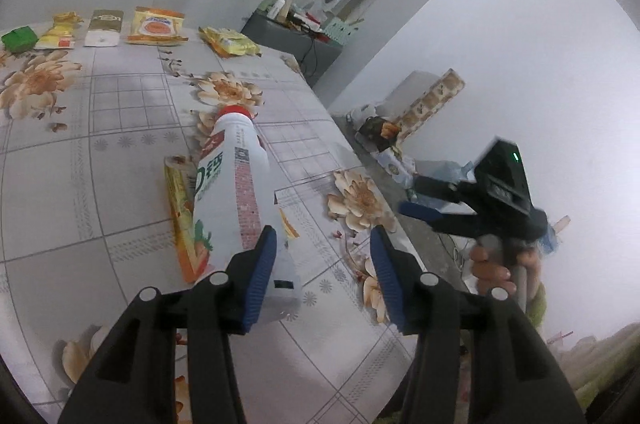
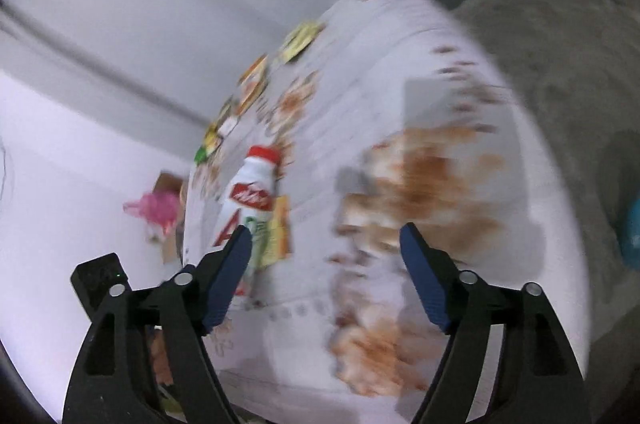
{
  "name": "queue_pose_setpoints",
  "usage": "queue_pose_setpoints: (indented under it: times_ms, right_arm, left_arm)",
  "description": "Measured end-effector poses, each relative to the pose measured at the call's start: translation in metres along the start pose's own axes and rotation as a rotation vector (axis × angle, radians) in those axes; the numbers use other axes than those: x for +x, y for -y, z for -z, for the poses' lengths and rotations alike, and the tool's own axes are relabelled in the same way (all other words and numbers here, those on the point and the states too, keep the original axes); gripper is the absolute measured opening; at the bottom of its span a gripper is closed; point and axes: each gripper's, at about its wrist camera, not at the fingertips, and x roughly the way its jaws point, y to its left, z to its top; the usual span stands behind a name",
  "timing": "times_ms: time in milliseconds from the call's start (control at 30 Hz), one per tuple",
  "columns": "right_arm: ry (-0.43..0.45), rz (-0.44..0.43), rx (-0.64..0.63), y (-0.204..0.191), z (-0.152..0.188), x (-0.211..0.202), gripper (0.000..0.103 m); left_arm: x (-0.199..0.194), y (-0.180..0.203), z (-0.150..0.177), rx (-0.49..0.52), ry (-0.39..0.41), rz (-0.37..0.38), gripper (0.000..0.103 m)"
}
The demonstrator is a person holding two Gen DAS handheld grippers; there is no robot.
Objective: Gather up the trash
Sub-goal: 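Grasp the white AD milk bottle with the right tool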
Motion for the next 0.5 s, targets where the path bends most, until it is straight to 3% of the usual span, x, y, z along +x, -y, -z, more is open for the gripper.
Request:
queue_pose_setpoints:
  times_ms: [267, 500]
  right_arm:
    - [-0.181, 0.063, -0.122, -0.068, -0.021, 0.085, 0.077]
    - [-0.292, 0.117, -0.196, -0.097, -0.020, 0.121, 0.077]
  left_arm:
    - [-0.006, -0.026, 0.008, -0.100, 0.056, -0.006, 0.047]
    - [-0.008, -0.022, 0.014, -0.084, 0.058, 0.020, 0.042]
